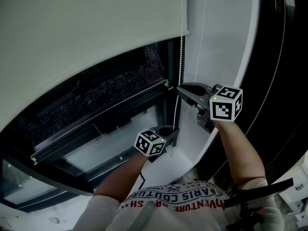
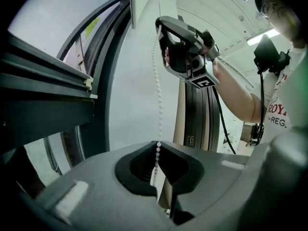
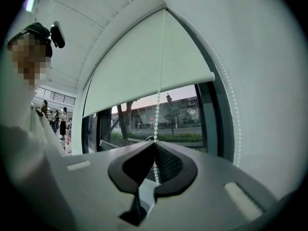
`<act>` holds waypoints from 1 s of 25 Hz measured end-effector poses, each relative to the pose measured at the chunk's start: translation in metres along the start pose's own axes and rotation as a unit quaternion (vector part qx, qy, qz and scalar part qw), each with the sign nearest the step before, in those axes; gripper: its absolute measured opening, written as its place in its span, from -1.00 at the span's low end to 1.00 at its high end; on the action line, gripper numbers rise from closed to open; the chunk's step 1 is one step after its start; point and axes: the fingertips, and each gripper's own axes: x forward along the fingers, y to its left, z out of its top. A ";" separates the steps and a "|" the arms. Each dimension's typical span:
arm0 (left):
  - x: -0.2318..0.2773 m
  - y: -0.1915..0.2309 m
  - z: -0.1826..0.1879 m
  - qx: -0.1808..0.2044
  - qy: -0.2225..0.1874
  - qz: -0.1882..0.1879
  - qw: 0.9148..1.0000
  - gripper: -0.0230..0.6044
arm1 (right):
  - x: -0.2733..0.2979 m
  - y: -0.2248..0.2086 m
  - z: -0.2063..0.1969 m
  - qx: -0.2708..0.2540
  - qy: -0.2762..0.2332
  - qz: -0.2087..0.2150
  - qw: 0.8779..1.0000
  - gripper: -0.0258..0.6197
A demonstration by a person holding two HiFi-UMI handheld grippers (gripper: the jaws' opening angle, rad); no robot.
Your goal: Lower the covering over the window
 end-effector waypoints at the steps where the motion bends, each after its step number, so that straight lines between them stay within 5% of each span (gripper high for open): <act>1: -0.001 0.003 0.003 -0.001 -0.004 0.002 1.000 -0.91 | 0.000 -0.001 0.000 0.000 -0.001 -0.001 1.000 -0.90; 17: -0.035 0.024 0.043 0.010 -0.047 0.029 0.998 -0.84 | -0.011 0.011 -0.001 -0.075 -0.009 -0.041 0.996 -0.91; 22: -0.040 0.024 0.040 0.004 -0.049 0.032 0.998 -0.81 | -0.019 0.010 -0.002 -0.060 -0.026 -0.046 0.997 -0.91; 25: -0.038 0.021 0.033 0.002 -0.042 0.030 0.999 -0.81 | -0.014 0.014 -0.019 -0.073 0.010 -0.042 0.996 -0.91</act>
